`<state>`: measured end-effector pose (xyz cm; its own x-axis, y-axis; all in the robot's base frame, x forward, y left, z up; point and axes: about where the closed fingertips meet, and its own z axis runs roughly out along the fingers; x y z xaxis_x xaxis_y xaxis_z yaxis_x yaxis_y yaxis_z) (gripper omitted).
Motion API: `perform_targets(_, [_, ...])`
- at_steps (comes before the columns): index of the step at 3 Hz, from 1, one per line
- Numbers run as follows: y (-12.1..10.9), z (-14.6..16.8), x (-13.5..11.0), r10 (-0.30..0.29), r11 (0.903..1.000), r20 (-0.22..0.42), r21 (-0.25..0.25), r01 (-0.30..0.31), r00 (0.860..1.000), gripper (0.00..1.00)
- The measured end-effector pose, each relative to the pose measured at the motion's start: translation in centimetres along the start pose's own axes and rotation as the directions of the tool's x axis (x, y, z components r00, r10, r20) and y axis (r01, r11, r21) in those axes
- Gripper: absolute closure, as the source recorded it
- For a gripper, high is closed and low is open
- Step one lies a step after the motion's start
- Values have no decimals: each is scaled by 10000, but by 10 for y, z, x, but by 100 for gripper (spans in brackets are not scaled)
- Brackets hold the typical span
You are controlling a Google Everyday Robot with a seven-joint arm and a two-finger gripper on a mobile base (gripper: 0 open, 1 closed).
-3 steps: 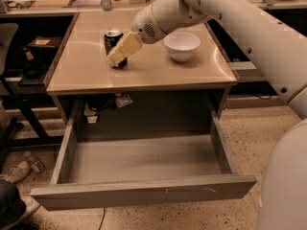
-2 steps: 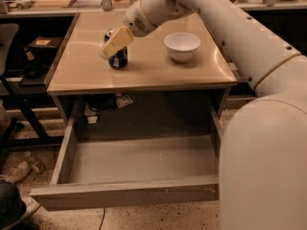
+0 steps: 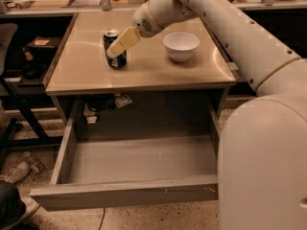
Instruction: Place pepsi can into top drawer
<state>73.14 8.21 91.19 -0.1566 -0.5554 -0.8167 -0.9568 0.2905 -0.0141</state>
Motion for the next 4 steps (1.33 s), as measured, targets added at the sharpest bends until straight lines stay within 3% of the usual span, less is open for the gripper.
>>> perform_targets(2, [-28, 8, 0, -9, 10000, 133, 2, 9, 9999, 0])
perform_targets(4, [-18, 40, 0, 503, 9971, 438, -588, -477, 9978, 0])
